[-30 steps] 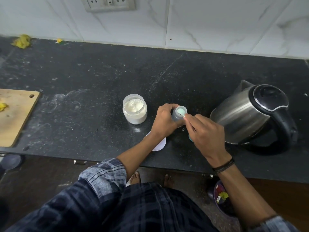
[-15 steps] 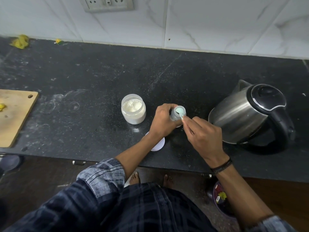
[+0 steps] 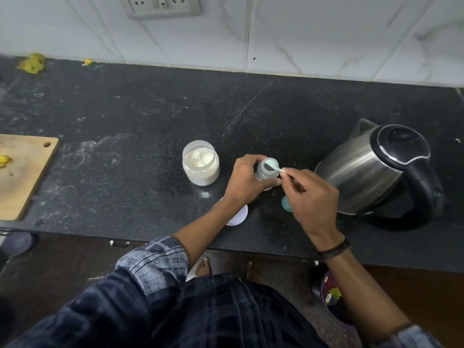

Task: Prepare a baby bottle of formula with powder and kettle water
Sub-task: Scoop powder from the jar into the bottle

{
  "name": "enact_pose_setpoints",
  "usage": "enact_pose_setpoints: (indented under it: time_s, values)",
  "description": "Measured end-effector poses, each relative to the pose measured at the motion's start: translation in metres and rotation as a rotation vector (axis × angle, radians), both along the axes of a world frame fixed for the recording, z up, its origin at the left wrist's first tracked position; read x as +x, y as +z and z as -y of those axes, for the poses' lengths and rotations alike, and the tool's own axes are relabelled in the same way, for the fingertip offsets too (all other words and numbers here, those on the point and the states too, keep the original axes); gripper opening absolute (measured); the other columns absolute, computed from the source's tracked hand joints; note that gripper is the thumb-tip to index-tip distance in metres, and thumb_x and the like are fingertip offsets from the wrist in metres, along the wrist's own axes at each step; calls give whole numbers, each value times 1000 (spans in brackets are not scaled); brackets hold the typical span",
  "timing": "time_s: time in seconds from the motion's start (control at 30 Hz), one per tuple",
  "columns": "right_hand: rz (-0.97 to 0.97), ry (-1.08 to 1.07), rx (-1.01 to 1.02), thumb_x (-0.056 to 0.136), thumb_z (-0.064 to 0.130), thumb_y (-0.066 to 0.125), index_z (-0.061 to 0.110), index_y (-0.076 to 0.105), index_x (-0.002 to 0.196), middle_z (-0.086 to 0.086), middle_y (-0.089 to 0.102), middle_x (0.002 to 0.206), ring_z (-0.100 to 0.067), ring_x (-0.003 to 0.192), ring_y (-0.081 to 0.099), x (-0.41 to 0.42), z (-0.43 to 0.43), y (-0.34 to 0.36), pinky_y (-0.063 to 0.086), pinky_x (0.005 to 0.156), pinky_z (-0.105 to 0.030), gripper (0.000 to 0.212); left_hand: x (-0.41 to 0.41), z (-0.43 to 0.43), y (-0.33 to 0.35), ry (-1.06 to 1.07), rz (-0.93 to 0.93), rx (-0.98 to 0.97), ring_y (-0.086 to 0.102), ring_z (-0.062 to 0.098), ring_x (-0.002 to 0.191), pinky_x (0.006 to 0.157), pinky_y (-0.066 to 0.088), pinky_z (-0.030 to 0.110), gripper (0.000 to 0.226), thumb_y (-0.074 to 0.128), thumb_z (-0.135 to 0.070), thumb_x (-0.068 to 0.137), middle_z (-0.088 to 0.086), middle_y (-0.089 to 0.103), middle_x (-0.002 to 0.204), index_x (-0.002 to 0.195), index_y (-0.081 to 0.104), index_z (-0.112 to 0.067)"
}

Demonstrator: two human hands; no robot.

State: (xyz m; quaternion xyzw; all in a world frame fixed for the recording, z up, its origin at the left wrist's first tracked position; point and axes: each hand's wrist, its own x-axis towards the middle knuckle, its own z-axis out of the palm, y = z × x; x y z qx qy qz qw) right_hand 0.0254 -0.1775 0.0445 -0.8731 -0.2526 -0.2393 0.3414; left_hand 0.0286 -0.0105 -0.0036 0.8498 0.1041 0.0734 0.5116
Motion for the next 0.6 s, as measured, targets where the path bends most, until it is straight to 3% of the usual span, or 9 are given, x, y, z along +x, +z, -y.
enact_pose_setpoints:
  time_s: [0.17,0.27,0.37,0.6]
  values:
    - [-337,-110,337,94,9,78,14,82,101,-3,69,64,-22,56,65,1,-2,10,57,59,-40,10,-1,-2,0,-24,-87,-14,46,6,120,89,32,1,82,98,-34,66,-2,57,129,135,59,-13]
    - [-491,-173,531,94,13,78,25,78,96,4,65,60,-6,51,60,6,0,11,52,58,-27,13,-6,-5,3,-44,-103,-3,39,9,132,98,27,7,96,97,-39,65,-2,53,140,146,50,-15]
    - [-595,-198,723,93,13,79,24,79,90,5,64,55,-3,46,53,9,2,13,45,49,-17,12,-14,-10,13,-36,-74,17,39,12,136,107,30,20,96,97,-37,67,-3,52,143,148,48,-18]
    - [-801,-200,990,91,14,81,17,81,82,4,58,52,-5,40,43,9,-14,23,35,39,-18,9,-39,-41,55,115,174,29,50,13,132,115,36,29,76,92,-22,75,-2,58,137,141,54,-17]
